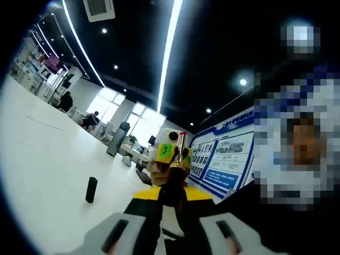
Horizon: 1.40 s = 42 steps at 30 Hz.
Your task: Unscrew the lipstick cap, remove the lipstick, and put the cap back on the lipstick
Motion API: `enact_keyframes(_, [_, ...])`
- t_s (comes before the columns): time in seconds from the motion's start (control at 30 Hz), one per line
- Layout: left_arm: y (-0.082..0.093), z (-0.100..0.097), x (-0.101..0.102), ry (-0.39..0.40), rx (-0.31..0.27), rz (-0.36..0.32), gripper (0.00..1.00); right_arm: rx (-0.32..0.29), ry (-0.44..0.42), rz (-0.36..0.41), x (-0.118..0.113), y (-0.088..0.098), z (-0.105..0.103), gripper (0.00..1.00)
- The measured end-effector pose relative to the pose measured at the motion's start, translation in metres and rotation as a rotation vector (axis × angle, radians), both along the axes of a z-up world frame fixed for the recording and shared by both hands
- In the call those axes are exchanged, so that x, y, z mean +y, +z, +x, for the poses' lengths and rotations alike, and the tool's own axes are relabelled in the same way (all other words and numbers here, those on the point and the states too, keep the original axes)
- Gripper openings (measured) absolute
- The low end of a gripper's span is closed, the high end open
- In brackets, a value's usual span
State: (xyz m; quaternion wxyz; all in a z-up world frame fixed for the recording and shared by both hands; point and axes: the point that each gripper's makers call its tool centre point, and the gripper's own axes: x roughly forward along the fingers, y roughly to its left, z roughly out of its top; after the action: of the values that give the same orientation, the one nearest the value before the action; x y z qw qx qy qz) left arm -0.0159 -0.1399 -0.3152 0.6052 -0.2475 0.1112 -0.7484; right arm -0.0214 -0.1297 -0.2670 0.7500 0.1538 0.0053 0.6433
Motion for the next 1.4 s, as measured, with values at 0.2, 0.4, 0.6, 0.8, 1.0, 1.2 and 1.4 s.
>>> enact_keyframes(0.2, [0.003,0.0,0.001,-0.028,0.054,-0.029,0.16,-0.002,0.004,0.021,0.0,0.003,-0.001,0.05])
enact_keyframes(0.4, [0.004,0.002,0.001,-0.005,0.046,-0.027,0.15,0.006,-0.013,0.02,-0.001,0.001,0.002,0.05])
enact_keyframes(0.6, [0.002,0.017,0.002,0.106,-0.032,0.01,0.14,0.024,-0.068,-0.002,-0.005,-0.004,0.012,0.05])
enact_keyframes(0.8, [0.0,0.027,0.002,0.242,-0.231,0.071,0.14,0.058,-0.114,-0.009,-0.005,-0.009,0.022,0.05])
enact_keyframes(1.0, [0.006,0.029,0.002,0.346,-0.426,0.064,0.13,0.063,-0.138,0.006,-0.007,-0.006,0.024,0.05])
enact_keyframes(1.2, [0.004,0.037,0.002,0.487,-0.614,0.155,0.13,0.063,-0.187,-0.006,-0.009,-0.007,0.029,0.05])
enact_keyframes(1.4, [-0.001,0.044,-0.003,0.606,-0.593,0.219,0.13,0.075,-0.244,-0.018,-0.013,-0.011,0.038,0.05])
